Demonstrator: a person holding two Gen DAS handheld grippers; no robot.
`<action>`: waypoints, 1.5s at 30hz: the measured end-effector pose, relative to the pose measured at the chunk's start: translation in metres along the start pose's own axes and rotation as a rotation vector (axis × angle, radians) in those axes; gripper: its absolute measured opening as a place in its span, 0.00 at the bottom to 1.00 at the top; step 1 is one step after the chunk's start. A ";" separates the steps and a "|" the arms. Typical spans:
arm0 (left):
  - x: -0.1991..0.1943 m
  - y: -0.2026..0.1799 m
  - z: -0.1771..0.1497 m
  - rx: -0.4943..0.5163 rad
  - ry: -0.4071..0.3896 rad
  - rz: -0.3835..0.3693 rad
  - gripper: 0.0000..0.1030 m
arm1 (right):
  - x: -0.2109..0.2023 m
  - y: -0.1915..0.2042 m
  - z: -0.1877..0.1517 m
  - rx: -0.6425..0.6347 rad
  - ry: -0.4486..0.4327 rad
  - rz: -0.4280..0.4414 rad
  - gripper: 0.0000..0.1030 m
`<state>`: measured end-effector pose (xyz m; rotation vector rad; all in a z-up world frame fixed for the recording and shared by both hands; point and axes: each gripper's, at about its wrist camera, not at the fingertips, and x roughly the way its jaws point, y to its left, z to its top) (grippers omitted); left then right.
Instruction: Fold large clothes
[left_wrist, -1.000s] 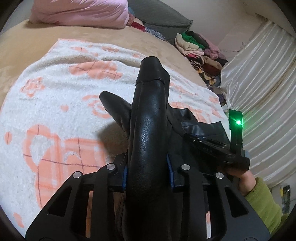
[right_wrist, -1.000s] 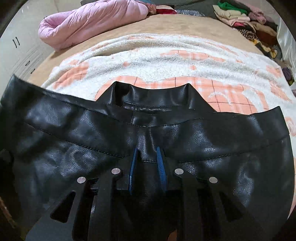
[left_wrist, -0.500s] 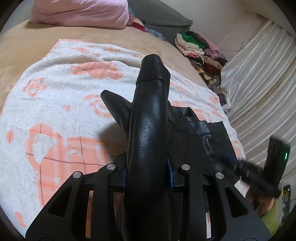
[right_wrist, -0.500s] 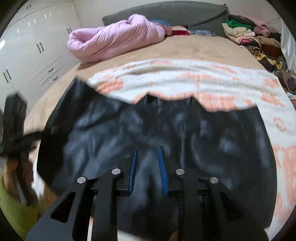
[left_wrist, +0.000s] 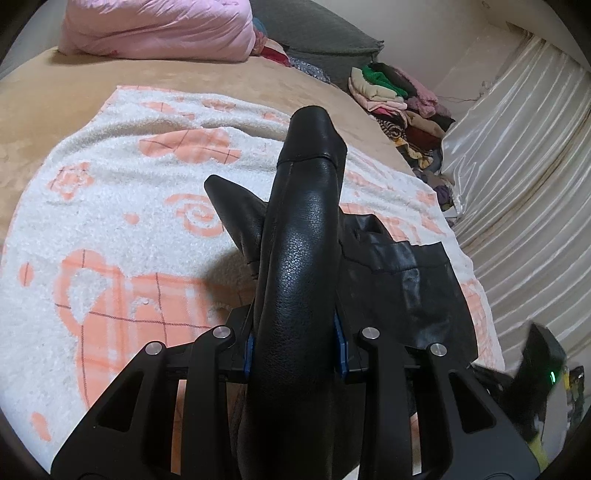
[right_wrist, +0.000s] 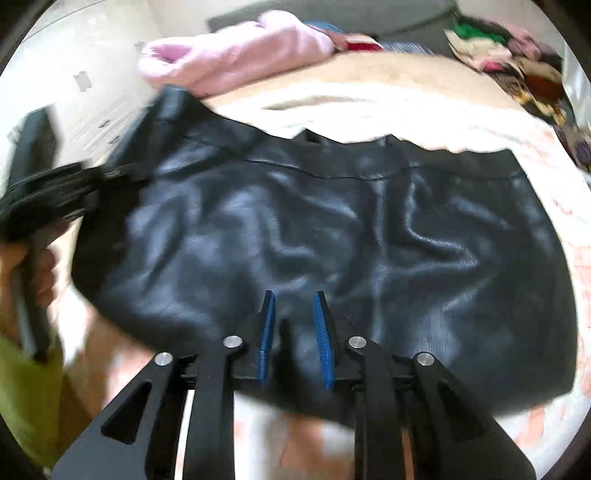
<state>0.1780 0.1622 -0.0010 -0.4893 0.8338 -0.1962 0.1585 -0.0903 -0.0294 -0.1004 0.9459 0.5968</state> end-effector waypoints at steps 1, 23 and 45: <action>0.000 -0.001 0.000 0.002 0.002 0.008 0.21 | 0.002 0.005 -0.009 -0.023 0.022 -0.010 0.23; 0.011 0.019 0.003 -0.001 0.079 -0.010 0.21 | 0.006 0.157 -0.044 -0.633 -0.264 -0.201 0.95; 0.008 0.027 0.002 -0.024 0.082 -0.082 0.32 | 0.057 0.175 -0.032 -0.737 -0.340 -0.376 0.47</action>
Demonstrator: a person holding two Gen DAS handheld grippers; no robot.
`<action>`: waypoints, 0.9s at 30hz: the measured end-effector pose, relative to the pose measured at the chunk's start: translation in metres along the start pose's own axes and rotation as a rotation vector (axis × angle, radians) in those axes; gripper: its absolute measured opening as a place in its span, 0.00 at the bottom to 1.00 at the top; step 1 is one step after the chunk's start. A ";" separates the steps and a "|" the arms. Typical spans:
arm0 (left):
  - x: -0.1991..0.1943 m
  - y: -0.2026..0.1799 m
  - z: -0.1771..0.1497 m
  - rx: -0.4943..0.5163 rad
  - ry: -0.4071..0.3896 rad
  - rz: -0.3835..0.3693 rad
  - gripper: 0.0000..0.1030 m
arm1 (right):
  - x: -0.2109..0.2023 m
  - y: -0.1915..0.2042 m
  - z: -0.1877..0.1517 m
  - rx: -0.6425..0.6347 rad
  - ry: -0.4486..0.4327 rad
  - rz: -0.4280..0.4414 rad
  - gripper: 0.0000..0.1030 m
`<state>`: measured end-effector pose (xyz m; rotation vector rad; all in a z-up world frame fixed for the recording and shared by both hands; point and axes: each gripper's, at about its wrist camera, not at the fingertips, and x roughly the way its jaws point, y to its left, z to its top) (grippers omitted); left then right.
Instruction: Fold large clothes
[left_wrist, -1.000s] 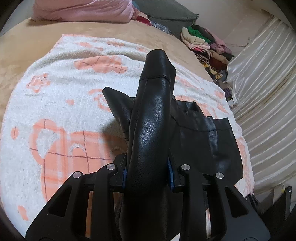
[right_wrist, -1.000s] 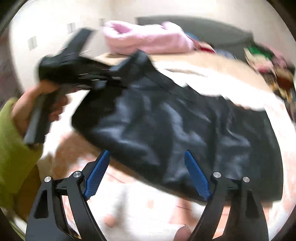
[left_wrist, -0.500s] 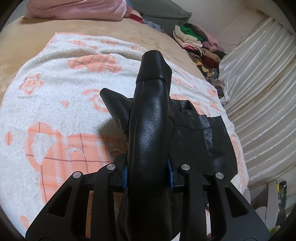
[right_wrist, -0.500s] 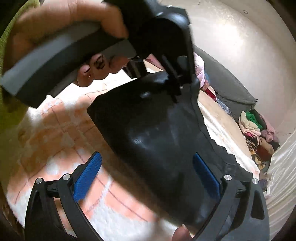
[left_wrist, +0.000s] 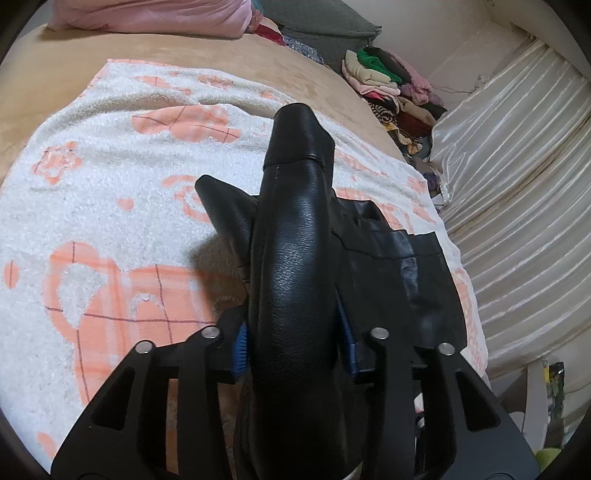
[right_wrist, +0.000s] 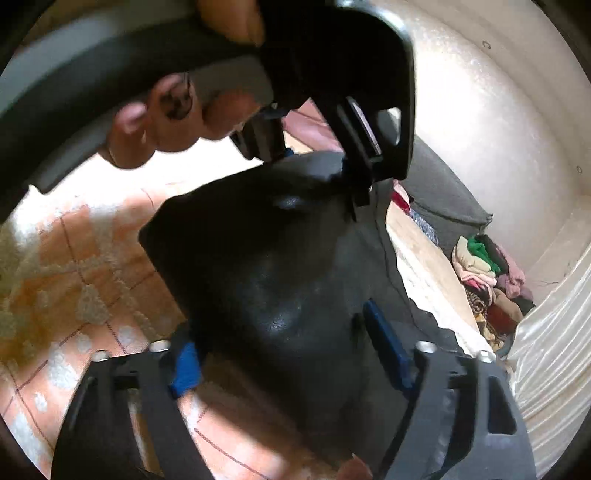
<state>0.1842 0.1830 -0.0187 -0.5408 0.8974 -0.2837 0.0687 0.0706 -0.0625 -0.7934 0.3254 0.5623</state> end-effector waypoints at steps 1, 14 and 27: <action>0.000 0.000 0.000 0.000 -0.001 0.002 0.35 | -0.004 0.001 0.000 -0.010 -0.010 -0.006 0.42; 0.015 0.043 0.011 -0.218 0.017 -0.070 0.79 | -0.011 -0.020 0.000 0.042 -0.055 0.029 0.27; 0.002 0.011 0.036 -0.141 -0.021 -0.026 0.28 | -0.023 -0.034 -0.001 0.085 -0.087 0.042 0.27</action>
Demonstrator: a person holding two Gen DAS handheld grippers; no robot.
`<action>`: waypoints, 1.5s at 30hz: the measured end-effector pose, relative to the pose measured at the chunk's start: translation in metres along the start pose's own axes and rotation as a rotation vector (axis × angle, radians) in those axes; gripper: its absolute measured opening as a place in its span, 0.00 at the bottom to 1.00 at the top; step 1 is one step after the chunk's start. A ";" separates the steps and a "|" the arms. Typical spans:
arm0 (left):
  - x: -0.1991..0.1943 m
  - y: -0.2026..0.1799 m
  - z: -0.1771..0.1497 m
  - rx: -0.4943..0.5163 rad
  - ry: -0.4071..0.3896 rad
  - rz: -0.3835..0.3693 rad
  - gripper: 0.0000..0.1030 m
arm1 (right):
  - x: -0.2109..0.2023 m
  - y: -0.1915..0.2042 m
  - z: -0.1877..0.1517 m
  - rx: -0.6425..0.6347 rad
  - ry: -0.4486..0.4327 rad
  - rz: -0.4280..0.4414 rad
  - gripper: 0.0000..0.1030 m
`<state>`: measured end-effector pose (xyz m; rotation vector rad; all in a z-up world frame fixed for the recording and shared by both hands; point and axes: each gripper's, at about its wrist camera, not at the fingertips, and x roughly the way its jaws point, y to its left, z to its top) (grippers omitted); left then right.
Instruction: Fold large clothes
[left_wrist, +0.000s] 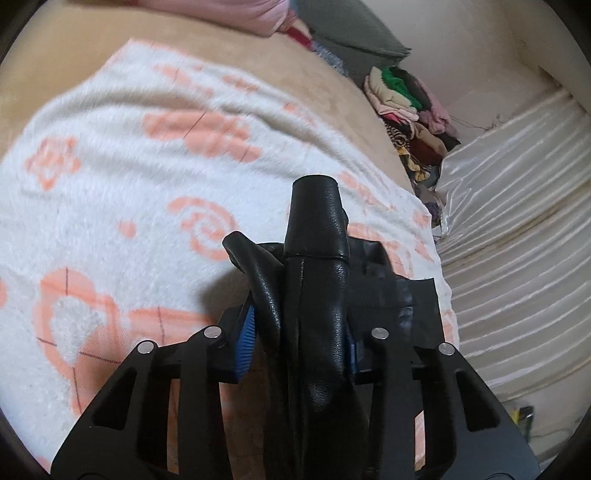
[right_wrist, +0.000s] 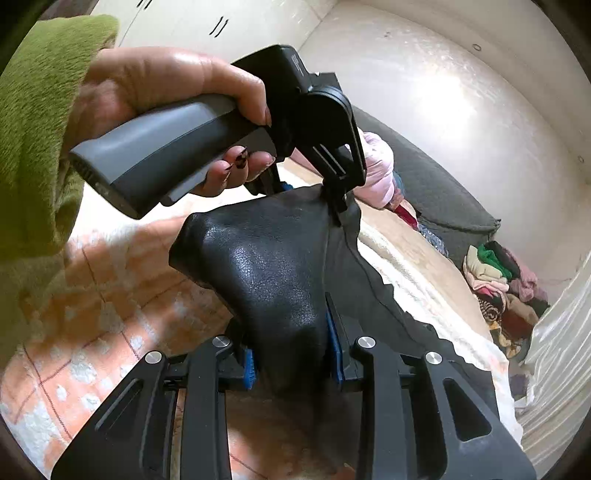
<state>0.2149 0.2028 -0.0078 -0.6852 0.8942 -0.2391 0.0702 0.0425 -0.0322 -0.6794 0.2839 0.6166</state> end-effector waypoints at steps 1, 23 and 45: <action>-0.002 -0.006 0.001 0.016 -0.005 0.007 0.28 | -0.003 -0.004 0.000 0.010 -0.006 -0.003 0.27; 0.001 -0.146 -0.007 0.267 -0.054 0.092 0.28 | -0.062 -0.082 -0.025 0.320 -0.062 -0.077 0.22; 0.039 -0.213 -0.019 0.351 -0.021 0.125 0.32 | -0.074 -0.139 -0.064 0.501 -0.066 -0.075 0.19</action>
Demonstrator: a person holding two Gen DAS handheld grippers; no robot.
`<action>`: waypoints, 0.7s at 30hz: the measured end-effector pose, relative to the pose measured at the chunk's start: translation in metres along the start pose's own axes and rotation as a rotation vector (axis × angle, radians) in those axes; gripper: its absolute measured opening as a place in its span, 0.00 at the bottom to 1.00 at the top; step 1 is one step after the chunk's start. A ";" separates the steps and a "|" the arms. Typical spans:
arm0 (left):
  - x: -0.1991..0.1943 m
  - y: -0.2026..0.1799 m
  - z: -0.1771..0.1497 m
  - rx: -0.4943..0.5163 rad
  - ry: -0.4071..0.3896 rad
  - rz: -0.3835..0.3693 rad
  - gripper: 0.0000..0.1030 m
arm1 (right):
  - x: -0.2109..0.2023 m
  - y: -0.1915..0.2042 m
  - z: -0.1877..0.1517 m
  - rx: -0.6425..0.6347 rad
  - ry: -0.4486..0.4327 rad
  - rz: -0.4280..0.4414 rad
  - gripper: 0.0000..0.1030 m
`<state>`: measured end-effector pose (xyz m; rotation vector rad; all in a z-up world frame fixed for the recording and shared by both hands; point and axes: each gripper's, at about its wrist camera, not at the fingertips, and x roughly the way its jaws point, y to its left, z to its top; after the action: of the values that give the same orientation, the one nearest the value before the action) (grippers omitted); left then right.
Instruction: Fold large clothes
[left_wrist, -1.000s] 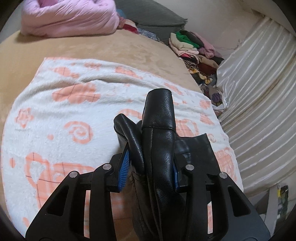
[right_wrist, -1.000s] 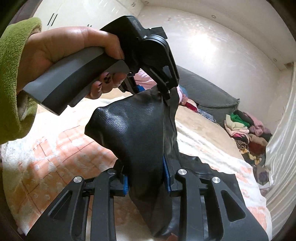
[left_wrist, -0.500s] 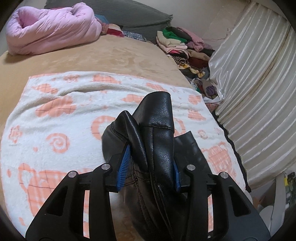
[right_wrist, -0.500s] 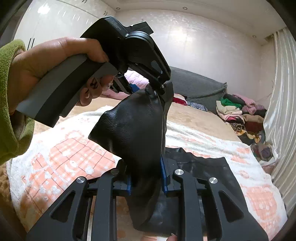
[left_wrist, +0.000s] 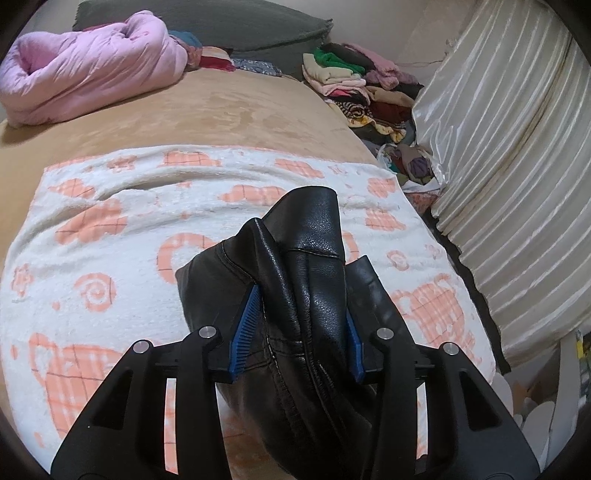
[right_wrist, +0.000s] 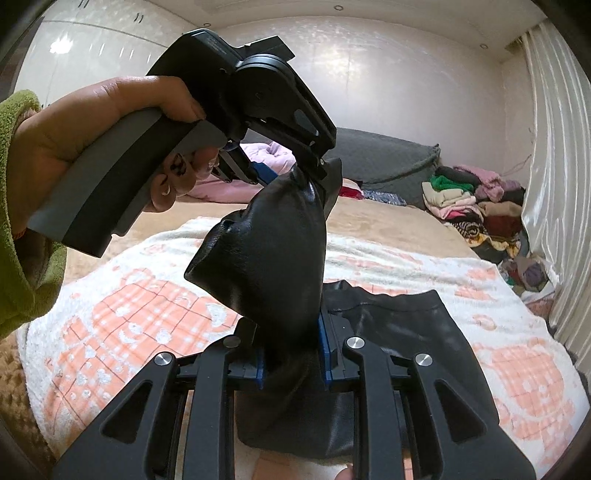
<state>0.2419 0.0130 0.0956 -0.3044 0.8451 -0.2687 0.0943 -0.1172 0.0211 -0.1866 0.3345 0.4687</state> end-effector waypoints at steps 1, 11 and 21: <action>0.002 -0.003 0.000 0.003 0.002 0.001 0.33 | -0.001 -0.003 -0.001 0.008 0.001 0.002 0.19; 0.023 -0.036 0.004 0.041 0.029 0.006 0.35 | -0.004 -0.034 -0.010 0.110 0.010 0.006 0.18; 0.055 -0.067 0.003 0.074 0.064 -0.005 0.38 | -0.003 -0.065 -0.023 0.228 0.037 0.012 0.18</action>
<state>0.2717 -0.0677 0.0836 -0.2301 0.8955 -0.3152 0.1162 -0.1814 0.0071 0.0284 0.4230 0.4354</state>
